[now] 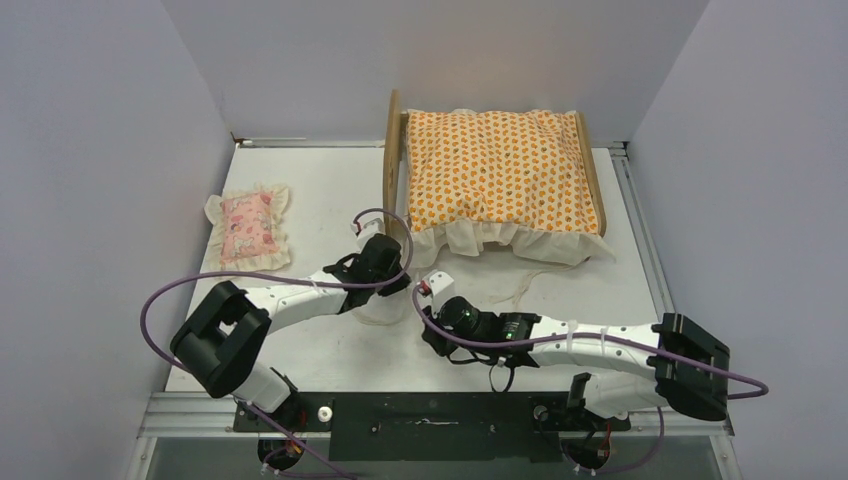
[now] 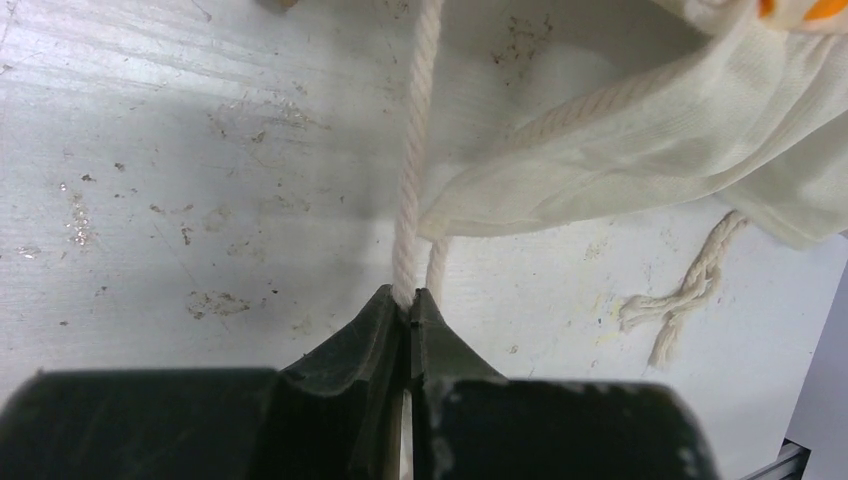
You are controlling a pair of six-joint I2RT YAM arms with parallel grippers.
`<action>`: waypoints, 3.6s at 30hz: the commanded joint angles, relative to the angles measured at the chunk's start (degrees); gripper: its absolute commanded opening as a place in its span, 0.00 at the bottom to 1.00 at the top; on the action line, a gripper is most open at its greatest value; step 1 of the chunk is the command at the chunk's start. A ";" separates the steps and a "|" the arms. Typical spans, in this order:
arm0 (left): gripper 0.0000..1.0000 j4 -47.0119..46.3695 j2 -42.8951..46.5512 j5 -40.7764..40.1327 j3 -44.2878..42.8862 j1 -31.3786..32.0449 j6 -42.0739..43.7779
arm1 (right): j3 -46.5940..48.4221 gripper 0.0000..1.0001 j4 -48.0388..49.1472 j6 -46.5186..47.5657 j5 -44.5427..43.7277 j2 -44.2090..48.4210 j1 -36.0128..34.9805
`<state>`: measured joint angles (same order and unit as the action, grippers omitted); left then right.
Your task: Set up the pet bed
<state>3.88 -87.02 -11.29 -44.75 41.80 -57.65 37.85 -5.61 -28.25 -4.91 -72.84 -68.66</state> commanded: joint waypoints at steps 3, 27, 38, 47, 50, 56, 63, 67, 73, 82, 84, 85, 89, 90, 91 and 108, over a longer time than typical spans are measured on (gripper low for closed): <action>0.00 -7.19 4.95 -0.90 5.18 -0.34 0.87 | 4.42 0.05 2.77 -1.09 0.38 1.90 6.62; 0.00 -13.71 13.68 -0.67 13.50 -0.49 2.00 | 17.92 0.05 23.11 -1.65 7.84 -28.87 17.39; 0.30 -10.31 15.21 4.57 12.56 -0.77 8.88 | 14.12 0.05 40.47 -3.72 25.29 -34.24 20.89; 0.64 3.97 23.51 1.84 8.48 -3.13 15.19 | 11.84 0.05 50.85 -6.55 31.76 -40.13 21.26; 0.63 5.44 24.97 1.47 9.67 -6.19 13.86 | 11.40 0.05 54.49 -8.28 32.80 -41.63 21.35; 0.54 7.91 19.34 4.90 9.86 -13.25 8.89 | 11.66 0.05 55.22 -8.56 33.02 -42.15 21.46; 0.48 9.30 8.50 7.70 5.31 -13.90 8.24 | 12.28 0.05 55.30 -8.88 33.37 -43.25 21.46; 0.46 8.61 6.10 8.33 4.67 -13.85 7.29 | 12.81 0.05 54.84 -8.68 33.42 -43.34 21.49; 0.39 7.02 4.31 9.52 4.95 -13.85 6.12 | 13.28 0.05 54.65 -8.75 33.49 -43.86 21.51; 0.28 3.00 1.86 9.29 6.57 -13.76 6.93 | 13.31 0.05 55.47 -9.56 33.95 -45.05 21.42; 0.26 2.08 0.89 8.98 6.80 -13.64 7.67 | 13.22 0.05 55.51 -9.93 33.88 -45.35 21.45; 0.25 1.96 0.32 8.64 6.83 -13.55 7.83 | 13.15 0.05 55.45 -10.02 33.79 -45.34 21.43; 0.15 3.66 -2.39 6.12 6.30 -12.51 8.00 | 12.84 0.06 54.36 -9.98 32.60 -44.91 21.47; 0.10 4.73 -2.96 4.89 6.07 -11.96 7.87 | 12.72 0.09 53.75 -9.88 32.09 -44.69 21.51; 0.03 5.68 -3.44 3.62 5.86 -11.41 7.70 | 12.57 0.11 53.28 -9.82 31.61 -44.22 21.58; 0.00 11.77 0.15 -6.41 10.22 -9.04 1.86 | 12.38 0.44 39.27 -15.21 13.63 -31.06 20.41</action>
<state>6.68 -85.84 -15.22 -37.67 32.71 -55.44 47.94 35.53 -40.45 15.05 -107.22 -47.40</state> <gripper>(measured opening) 0.007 0.425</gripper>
